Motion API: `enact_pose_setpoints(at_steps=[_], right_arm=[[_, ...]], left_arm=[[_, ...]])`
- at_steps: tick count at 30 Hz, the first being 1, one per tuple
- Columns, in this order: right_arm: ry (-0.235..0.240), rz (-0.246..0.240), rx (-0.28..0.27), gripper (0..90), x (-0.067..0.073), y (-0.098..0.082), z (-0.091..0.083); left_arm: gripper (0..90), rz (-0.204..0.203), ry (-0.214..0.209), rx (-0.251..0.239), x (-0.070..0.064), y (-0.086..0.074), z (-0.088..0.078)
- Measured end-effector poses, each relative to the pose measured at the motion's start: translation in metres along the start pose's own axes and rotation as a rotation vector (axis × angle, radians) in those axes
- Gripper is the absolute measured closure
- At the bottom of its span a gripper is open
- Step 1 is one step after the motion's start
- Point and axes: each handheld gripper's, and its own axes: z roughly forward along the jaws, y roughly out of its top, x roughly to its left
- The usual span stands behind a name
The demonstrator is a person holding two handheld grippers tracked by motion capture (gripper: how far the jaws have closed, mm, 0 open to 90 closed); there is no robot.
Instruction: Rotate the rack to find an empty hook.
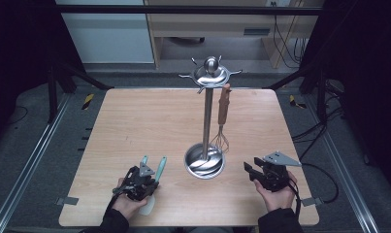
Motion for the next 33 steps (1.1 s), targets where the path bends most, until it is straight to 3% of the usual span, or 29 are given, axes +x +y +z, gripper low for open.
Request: enact_pose_setpoints(at_steps=[4,10,14,16,19,22,33], right_arm=[[-0.001,0.002,0.000,54.3,0.000,0.000,0.000],[-0.001,0.000,0.001,54.2,0.000,0.000,0.000],[-0.003,-0.003,0.004,54.2,0.000,0.000,0.001],[0.001,0.002,0.001,54.2,0.000,0.000,0.000],[-0.002,-0.001,0.001,54.2,-0.001,0.000,0.000],[-0.002,-0.001,0.001,54.1,-0.001,0.000,0.000],[-0.002,0.000,0.001,54.1,-0.001,0.000,0.000]], left_arm=[[71.4,-0.023,-0.002,0.019,-0.002,-0.004,-0.002],[77.7,-0.053,0.004,0.037,-0.002,-0.002,-0.002],[78.8,-0.039,-0.010,0.038,0.000,0.000,-0.002],[80.6,-0.008,0.022,0.034,0.004,0.001,-0.002],[80.7,-0.020,-0.009,0.030,0.009,0.001,-0.001],[80.1,-0.005,0.001,0.026,0.008,0.000,-0.002],[77.3,-0.016,0.026,0.019,0.005,0.002,0.003]])
